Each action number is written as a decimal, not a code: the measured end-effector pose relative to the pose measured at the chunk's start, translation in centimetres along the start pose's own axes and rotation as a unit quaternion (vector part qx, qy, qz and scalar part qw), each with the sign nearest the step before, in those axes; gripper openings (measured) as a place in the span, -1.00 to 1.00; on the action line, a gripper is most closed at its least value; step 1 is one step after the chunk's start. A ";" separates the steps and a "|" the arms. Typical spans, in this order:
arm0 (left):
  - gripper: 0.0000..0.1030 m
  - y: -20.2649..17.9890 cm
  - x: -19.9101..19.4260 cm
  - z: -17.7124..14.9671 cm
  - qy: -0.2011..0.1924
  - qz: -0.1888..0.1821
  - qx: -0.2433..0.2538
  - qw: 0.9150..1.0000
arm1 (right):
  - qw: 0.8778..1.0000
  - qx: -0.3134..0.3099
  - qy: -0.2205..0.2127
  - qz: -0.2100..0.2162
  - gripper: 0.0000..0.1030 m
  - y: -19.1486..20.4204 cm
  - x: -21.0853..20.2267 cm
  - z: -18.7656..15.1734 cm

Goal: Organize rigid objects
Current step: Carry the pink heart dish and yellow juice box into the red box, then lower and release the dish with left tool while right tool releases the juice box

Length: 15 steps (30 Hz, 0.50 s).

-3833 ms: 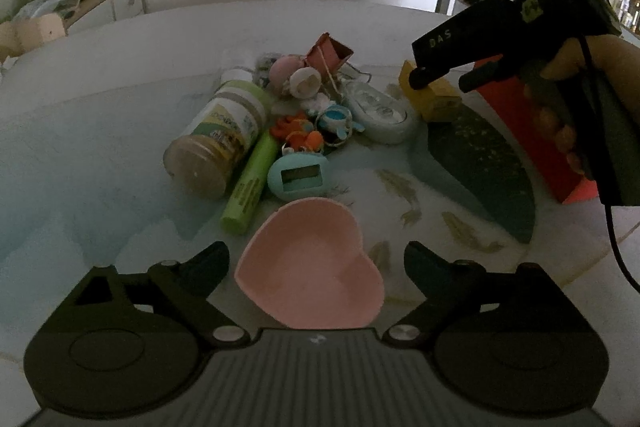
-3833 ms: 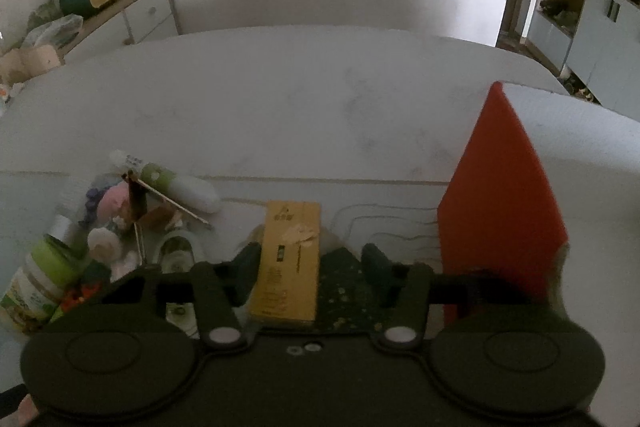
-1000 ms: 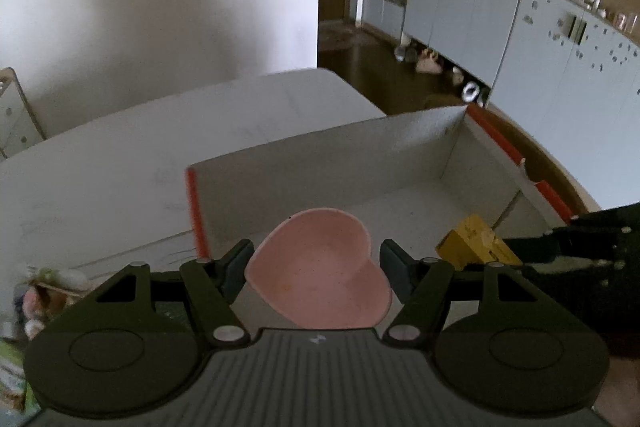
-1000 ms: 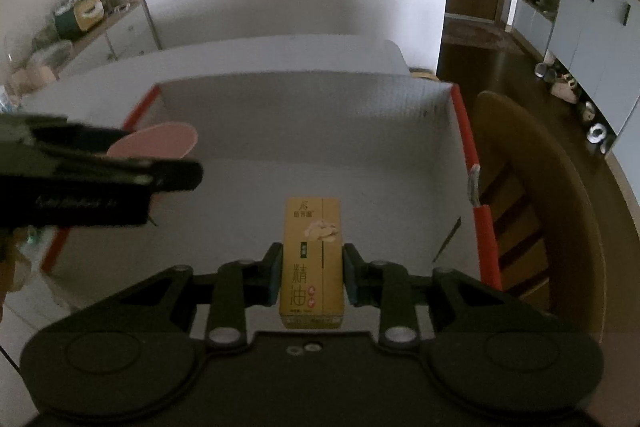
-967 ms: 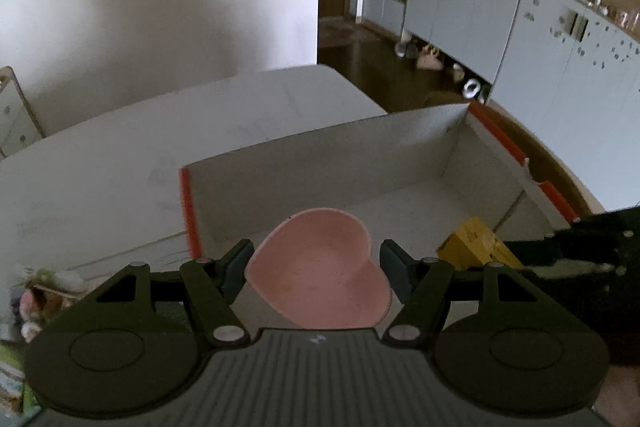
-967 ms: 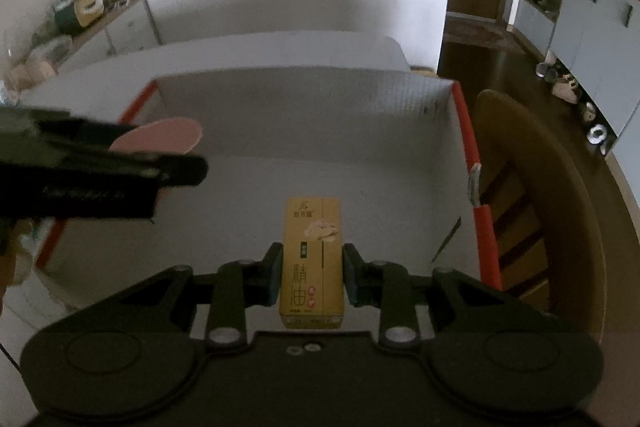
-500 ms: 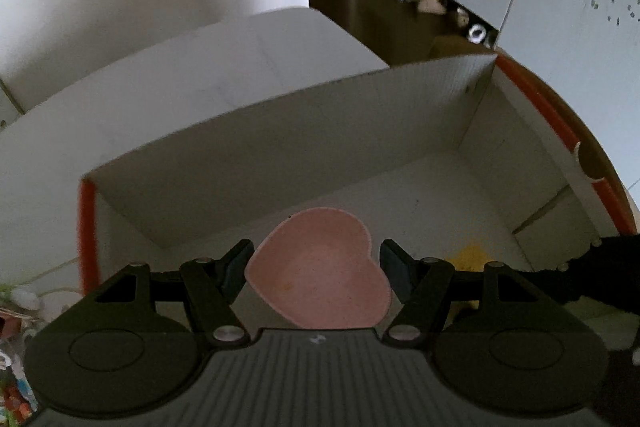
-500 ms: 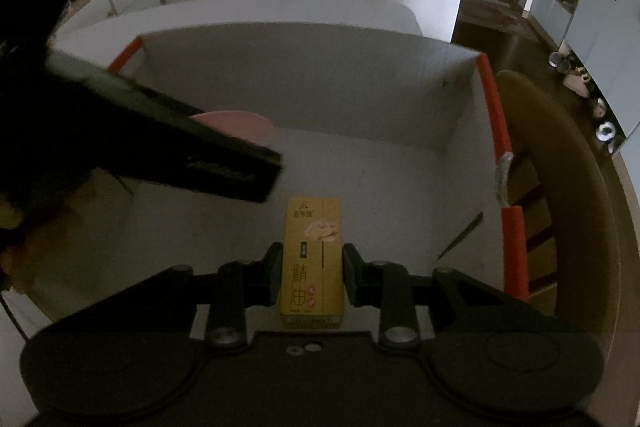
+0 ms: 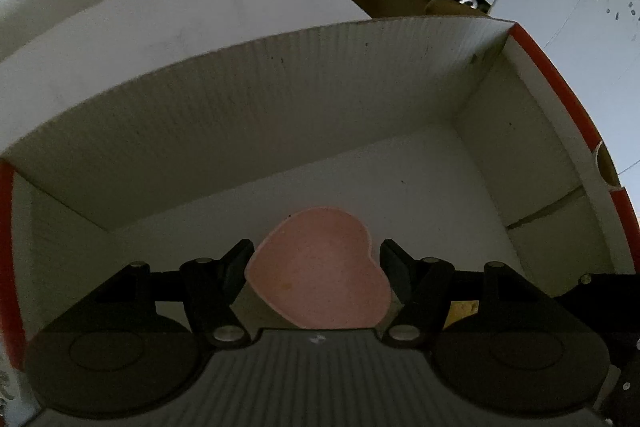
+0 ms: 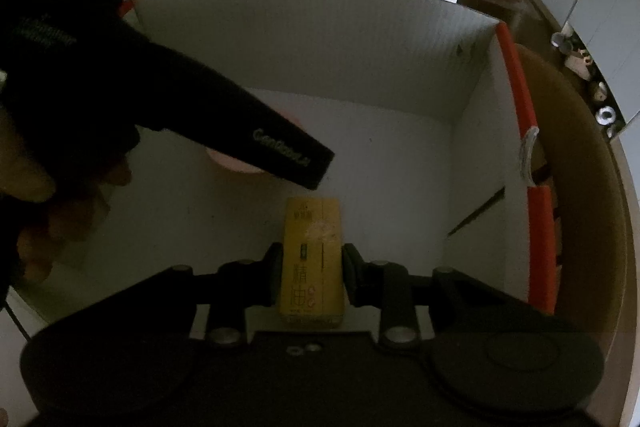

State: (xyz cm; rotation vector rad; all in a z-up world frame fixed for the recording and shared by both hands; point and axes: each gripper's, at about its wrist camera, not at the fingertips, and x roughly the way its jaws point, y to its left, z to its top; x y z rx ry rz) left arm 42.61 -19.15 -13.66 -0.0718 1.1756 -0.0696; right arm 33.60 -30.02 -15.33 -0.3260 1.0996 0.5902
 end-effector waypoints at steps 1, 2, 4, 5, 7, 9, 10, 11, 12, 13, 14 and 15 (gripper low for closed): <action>0.35 0.1 0.2 0.0 0.006 -0.003 -0.004 1.000 | 1.000 0.000 -0.002 0.000 -0.42 0.0 -0.1 0.0; 0.35 0.3 0.5 0.2 0.014 -0.007 -0.006 1.000 | 1.000 0.004 -0.003 0.001 -0.42 0.0 -0.1 -0.2; 0.35 0.3 0.7 0.3 0.017 -0.009 -0.006 1.000 | 1.000 0.014 0.003 0.008 -0.38 0.1 -0.1 -0.4; 0.35 0.3 0.7 0.3 0.018 -0.009 -0.005 1.000 | 1.000 0.015 0.003 0.011 -0.35 0.1 -0.2 -0.6; 0.35 0.3 0.6 0.1 0.018 -0.008 -0.003 1.000 | 1.000 0.015 -0.002 0.014 -0.34 -0.1 -0.6 -0.5; 0.35 0.3 0.4 0.0 0.019 -0.009 -0.003 1.000 | 1.000 0.020 -0.006 0.021 -0.24 -0.2 -1.0 -0.7; 0.35 0.3 0.4 0.0 0.019 -0.009 -0.001 1.000 | 0.999 0.022 -0.008 0.024 -0.21 -0.3 -1.2 -0.8; 0.35 0.3 0.3 -0.1 0.021 -0.007 -0.001 1.000 | 0.999 0.022 -0.010 0.026 -0.14 -0.2 -1.4 -1.1; 0.35 0.5 0.3 -0.1 0.023 -0.005 -0.003 1.000 | 0.999 0.022 -0.013 0.028 -0.10 -0.3 -1.6 -1.3; 0.35 0.5 0.3 -0.1 0.027 -0.004 -0.007 1.000 | 0.999 0.023 -0.015 0.030 -0.07 -0.3 -1.8 -1.4; 0.35 0.6 0.2 -0.1 0.030 -0.006 -0.011 0.999 | 0.999 0.023 -0.017 0.032 -0.03 -0.5 -2.1 -1.5; 0.36 0.7 0.1 -0.2 0.029 -0.011 -0.016 0.999 | 0.999 0.023 -0.019 0.032 0.00 -0.6 -2.3 -1.6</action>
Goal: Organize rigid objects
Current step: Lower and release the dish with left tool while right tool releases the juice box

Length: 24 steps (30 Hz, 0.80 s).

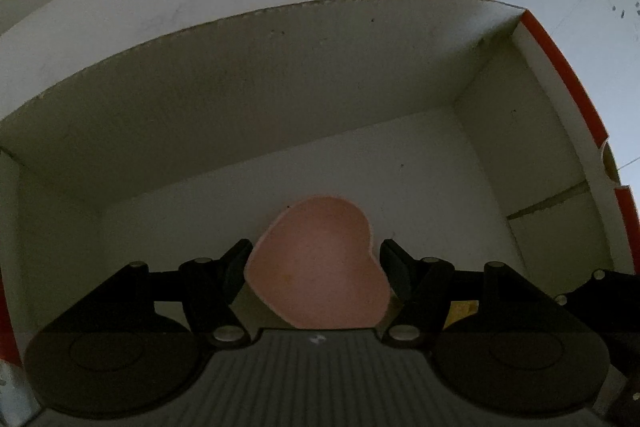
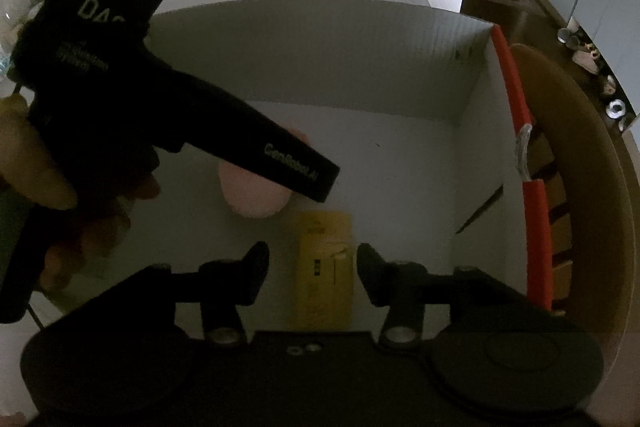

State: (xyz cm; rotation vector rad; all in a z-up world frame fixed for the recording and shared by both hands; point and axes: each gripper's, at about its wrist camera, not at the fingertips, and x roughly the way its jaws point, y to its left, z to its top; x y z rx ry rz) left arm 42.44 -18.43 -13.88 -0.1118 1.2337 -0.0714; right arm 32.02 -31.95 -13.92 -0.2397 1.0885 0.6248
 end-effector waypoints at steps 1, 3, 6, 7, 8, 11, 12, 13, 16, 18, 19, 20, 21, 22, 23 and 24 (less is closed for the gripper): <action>0.38 0.1 0.0 -0.1 0.000 -0.002 -0.004 1.000 | 1.000 0.001 -0.002 0.004 0.01 -0.1 -0.4 0.0; 0.39 0.2 -0.3 -0.1 0.004 0.002 -0.005 1.000 | 1.000 -0.004 -0.010 0.007 0.06 -0.1 -1.0 0.3; 0.39 0.1 -0.9 -0.2 -0.011 0.002 -0.008 1.000 | 1.000 -0.002 -0.027 0.010 0.15 -0.1 -2.0 0.1; 0.39 0.2 -1.2 -0.5 -0.015 0.003 -0.008 1.000 | 1.000 0.002 -0.029 0.011 0.16 0.0 -2.2 -0.1; 0.39 0.2 -1.3 -0.4 -0.019 0.004 -0.008 1.000 | 0.999 0.004 -0.032 0.015 0.16 0.5 -2.5 -0.3; 0.39 0.0 -2.5 -1.0 -0.032 0.010 -0.007 0.999 | 0.999 -0.003 -0.044 0.020 0.26 1.0 -3.4 -0.5; 0.39 -0.2 -2.9 -1.0 -0.038 0.010 -0.008 0.999 | 0.999 -0.004 -0.047 0.023 0.30 1.0 -3.9 -0.5; 0.39 0.0 -3.5 -1.6 -0.044 0.007 -0.010 0.999 | 0.998 -0.005 -0.051 0.024 0.32 0.5 -3.9 0.2; 0.39 0.4 -5.4 -2.4 -0.064 0.000 -0.016 0.998 | 0.998 -0.007 -0.064 0.029 0.39 0.6 -5.1 -0.3; 0.39 0.5 -6.6 -3.0 -0.079 -0.004 -0.016 0.997 | 0.997 -0.011 -0.072 0.032 0.45 0.4 -5.6 -0.3; 0.39 0.6 -7.4 -3.5 -0.086 -0.006 -0.017 0.996 | 0.996 -0.013 -0.076 0.032 0.47 0.2 -5.3 0.2; 0.39 0.7 -8.0 -3.9 -0.093 -0.009 -0.018 0.995 | 0.996 -0.015 -0.081 0.035 0.51 0.4 -5.8 0.0; 0.39 0.7 -8.6 -4.3 -0.099 -0.012 -0.019 0.995 | 0.995 -0.016 -0.087 0.036 0.55 0.5 -6.3 -0.2; 0.39 0.9 -9.2 -4.8 -0.106 -0.013 -0.021 0.994 | 0.995 -0.016 -0.093 0.038 0.57 0.7 -6.7 -0.4; 0.39 1.0 -9.8 -5.3 -0.112 -0.015 -0.023 0.993 | 0.994 -0.015 -0.098 0.038 0.60 1.0 -7.2 -0.8; 0.39 1.2 -10.6 -5.8 -0.119 -0.017 -0.023 0.992 | 0.994 -0.014 -0.103 0.040 0.63 0.8 -7.4 -0.6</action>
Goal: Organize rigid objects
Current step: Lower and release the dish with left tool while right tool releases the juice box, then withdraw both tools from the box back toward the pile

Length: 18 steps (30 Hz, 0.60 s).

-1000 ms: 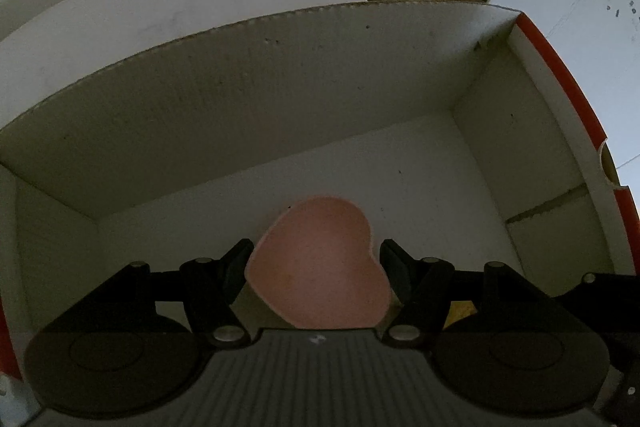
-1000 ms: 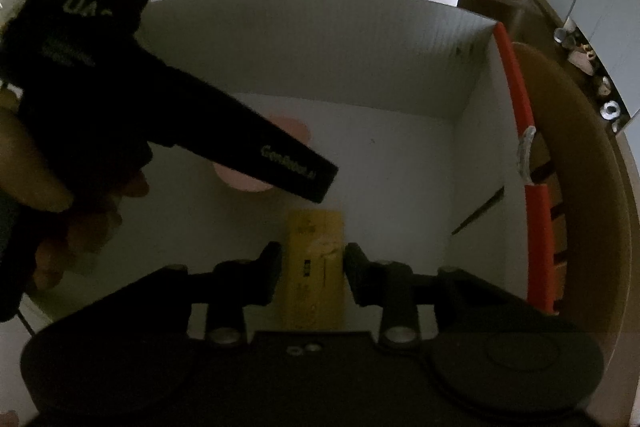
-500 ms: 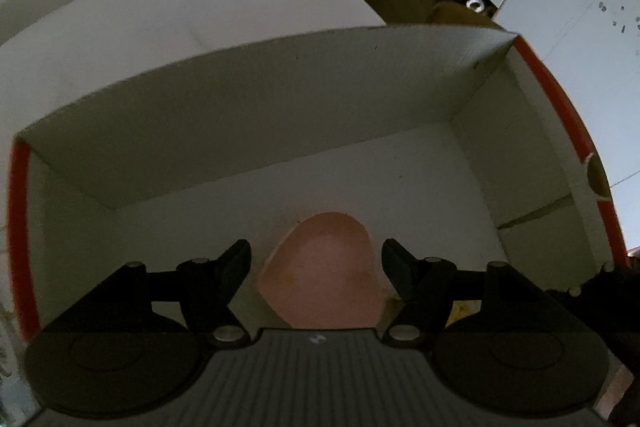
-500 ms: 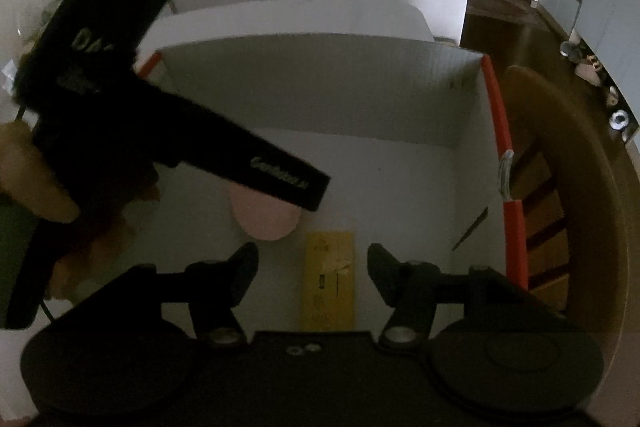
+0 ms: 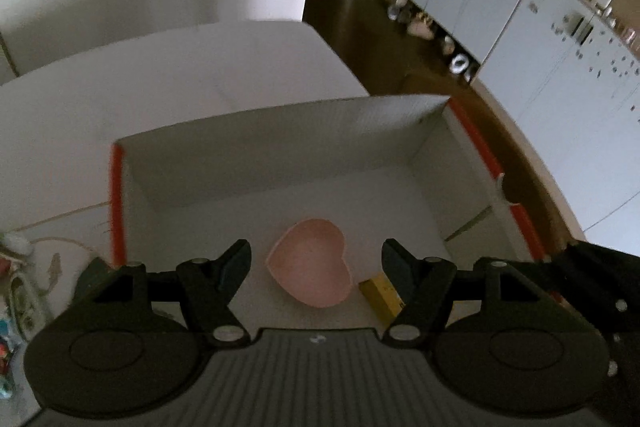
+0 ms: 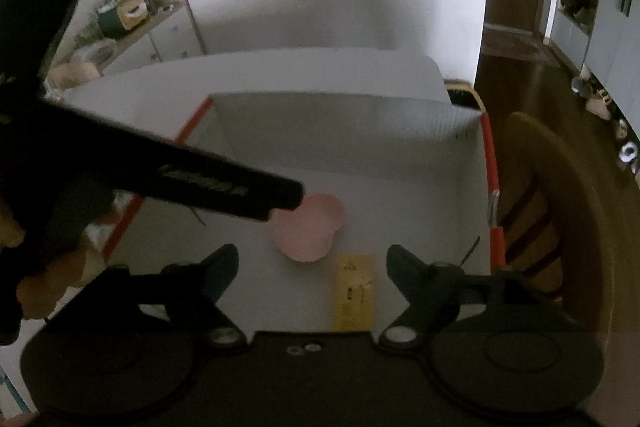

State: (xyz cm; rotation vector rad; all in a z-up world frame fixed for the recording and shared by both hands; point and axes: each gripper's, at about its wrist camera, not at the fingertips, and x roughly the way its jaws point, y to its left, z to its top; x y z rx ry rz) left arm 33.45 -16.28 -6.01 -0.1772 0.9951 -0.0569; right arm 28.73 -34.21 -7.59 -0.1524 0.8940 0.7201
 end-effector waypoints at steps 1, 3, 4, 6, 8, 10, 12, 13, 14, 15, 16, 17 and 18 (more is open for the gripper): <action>0.39 0.2 -0.9 -0.4 -0.007 -0.002 0.000 1.000 | 1.000 0.002 -0.004 0.002 0.64 0.0 0.1 0.1; 0.39 0.1 -1.9 -0.7 -0.020 -0.005 0.001 1.000 | 1.000 0.003 -0.012 0.006 0.69 0.3 -0.5 -0.1; 0.39 0.0 -2.1 -0.8 -0.026 -0.005 0.003 1.000 | 1.000 0.003 -0.015 0.006 0.71 0.4 -0.8 -0.1; 0.39 0.1 -3.1 -1.5 -0.043 -0.006 0.004 0.999 | 1.000 0.004 -0.020 0.013 0.77 0.8 -1.1 -0.3; 0.39 0.2 -4.1 -2.1 -0.057 -0.006 0.006 0.998 | 0.999 0.008 -0.023 0.021 0.80 0.9 -1.0 0.2; 0.45 1.1 -5.8 -3.2 -0.072 -0.005 0.009 0.997 | 0.999 0.008 -0.028 0.021 0.81 1.8 -1.3 0.1; 0.52 1.6 -6.4 -3.5 -0.083 -0.004 0.008 0.996 | 0.999 0.009 -0.035 0.023 0.87 2.9 -1.7 0.0; 0.52 2.0 -6.9 -3.9 -0.087 -0.005 0.008 0.996 | 0.999 0.011 -0.038 0.024 0.89 3.2 -1.7 0.0; 0.52 2.4 -7.3 -4.2 -0.092 -0.006 0.007 0.996 | 0.999 0.012 -0.041 0.025 0.90 3.7 -1.8 -0.1; 0.52 2.9 -7.7 -4.6 -0.095 -0.006 0.005 0.995 | 0.999 0.013 -0.044 0.025 0.90 4.3 -1.9 -0.2; 0.52 3.3 -8.0 -4.9 -0.097 -0.006 0.005 0.995 | 0.998 0.014 -0.048 0.026 0.91 4.8 -2.0 -0.3; 0.52 3.8 -8.4 -5.2 -0.100 -0.006 0.003 0.995 | 0.998 0.015 -0.050 0.025 0.93 5.4 -2.0 -0.3; 0.54 4.3 -8.9 -5.6 -0.104 -0.007 0.001 0.995 | 0.998 0.019 -0.053 0.025 0.95 6.0 -2.1 -0.4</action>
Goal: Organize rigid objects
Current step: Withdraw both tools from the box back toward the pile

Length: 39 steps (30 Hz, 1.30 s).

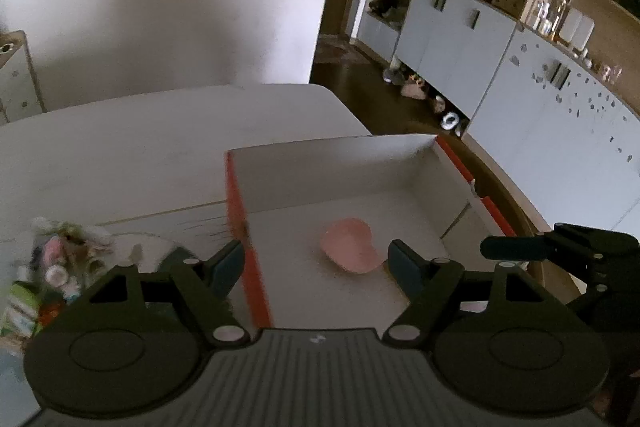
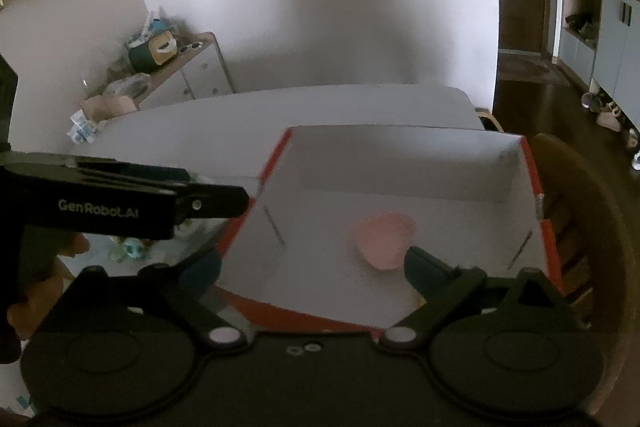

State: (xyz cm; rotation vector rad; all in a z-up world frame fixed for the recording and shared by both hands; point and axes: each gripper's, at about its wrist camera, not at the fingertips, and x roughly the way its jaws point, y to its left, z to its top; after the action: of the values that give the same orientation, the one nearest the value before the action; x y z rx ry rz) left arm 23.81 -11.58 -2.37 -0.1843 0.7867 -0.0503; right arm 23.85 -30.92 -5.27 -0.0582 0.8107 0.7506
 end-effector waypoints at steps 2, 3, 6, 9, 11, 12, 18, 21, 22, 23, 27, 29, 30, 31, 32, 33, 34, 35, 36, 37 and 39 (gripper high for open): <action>0.60 1.0 -1.0 -0.6 -0.006 -0.001 -0.001 1.000 | 1.000 0.006 -0.006 0.002 0.97 1.2 0.1 -0.1; 0.61 1.5 -1.4 -0.9 -0.011 0.001 -0.001 1.000 | 1.000 0.010 -0.009 0.002 0.98 1.7 0.2 -0.2; 0.64 2.8 -2.3 -1.8 -0.017 0.014 0.005 1.000 | 1.000 0.015 -0.014 0.004 0.99 3.4 0.5 -0.4; 0.65 4.5 -3.4 -2.8 -0.023 0.024 0.010 0.999 | 1.000 0.013 -0.018 0.000 0.99 5.2 0.9 -0.6; 0.65 5.8 -4.2 -3.4 -0.031 0.027 0.010 0.999 | 1.000 0.013 -0.018 0.000 0.99 6.2 1.3 -0.7; 0.65 6.5 -4.6 -3.8 -0.035 0.030 0.011 0.999 | 1.000 0.013 -0.018 0.000 0.99 6.7 1.5 -0.7; 0.75 10.5 -6.9 -5.5 -0.057 0.042 0.014 0.997 | 1.000 0.014 -0.017 -0.005 0.99 9.7 2.9 -1.0; 0.76 12.6 -7.5 -6.2 -0.059 0.047 0.016 0.997 | 1.000 0.009 -0.017 -0.002 0.99 11.2 3.7 -1.1; 0.76 13.4 -7.6 -6.4 -0.058 0.047 0.016 0.997 | 1.000 0.004 -0.018 0.000 0.99 11.6 3.9 -1.2; 0.76 14.1 -7.7 -6.6 -0.057 0.048 0.014 0.997 | 1.000 -0.006 -0.019 0.003 0.99 12.3 4.3 -1.2; 0.76 17.1 -7.8 -7.2 -0.058 0.051 -0.004 0.997 | 0.999 -0.029 -0.022 0.006 0.99 14.5 5.7 -1.2; 0.76 18.3 -7.8 -7.5 -0.060 0.060 -0.007 0.996 | 0.999 -0.029 -0.024 0.004 0.99 15.1 6.5 -1.2; 0.76 18.8 -7.6 -7.6 -0.058 0.063 -0.008 0.996 | 0.999 -0.029 -0.024 0.003 0.99 15.3 7.1 -1.1; 0.76 19.3 -7.5 -7.7 -0.055 0.066 -0.009 0.996 | 0.999 -0.030 -0.025 0.000 0.99 15.6 7.5 -1.1; 0.76 19.9 -7.3 -7.9 -0.053 0.068 -0.010 0.996 | 0.999 -0.031 -0.028 -0.007 0.99 15.8 8.1 -1.0; 0.76 20.5 -7.1 -8.1 -0.052 0.070 -0.011 0.996 | 0.999 -0.032 -0.030 -0.014 0.99 16.0 8.6 -0.9; 0.76 21.0 -6.9 -8.2 -0.053 0.073 -0.012 0.996 | 0.999 -0.032 -0.032 -0.016 0.99 16.2 9.0 -0.9; 0.76 21.4 -6.7 -8.4 -0.053 0.078 -0.013 0.996 | 0.999 -0.030 -0.033 -0.019 0.99 16.3 9.6 -0.7; 0.76 22.0 -6.4 -8.6 -0.051 0.081 -0.015 0.995 | 0.999 -0.027 -0.033 -0.024 0.99 16.3 10.2 -0.6; 0.76 22.5 -6.1 -8.7 -0.050 0.084 -0.016 0.995 | 0.999 -0.025 -0.032 -0.026 0.99 16.4 10.8 -0.4; 0.76 23.6 -5.4 -9.0 -0.044 0.086 -0.020 0.995 | 0.999 -0.020 -0.024 -0.025 0.99 16.4 12.1 -0.1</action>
State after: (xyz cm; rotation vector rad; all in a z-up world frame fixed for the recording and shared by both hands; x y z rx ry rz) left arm 13.13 10.94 -9.14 -0.1544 0.7130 0.1347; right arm 18.90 -11.65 -9.71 -0.0953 0.7454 0.7183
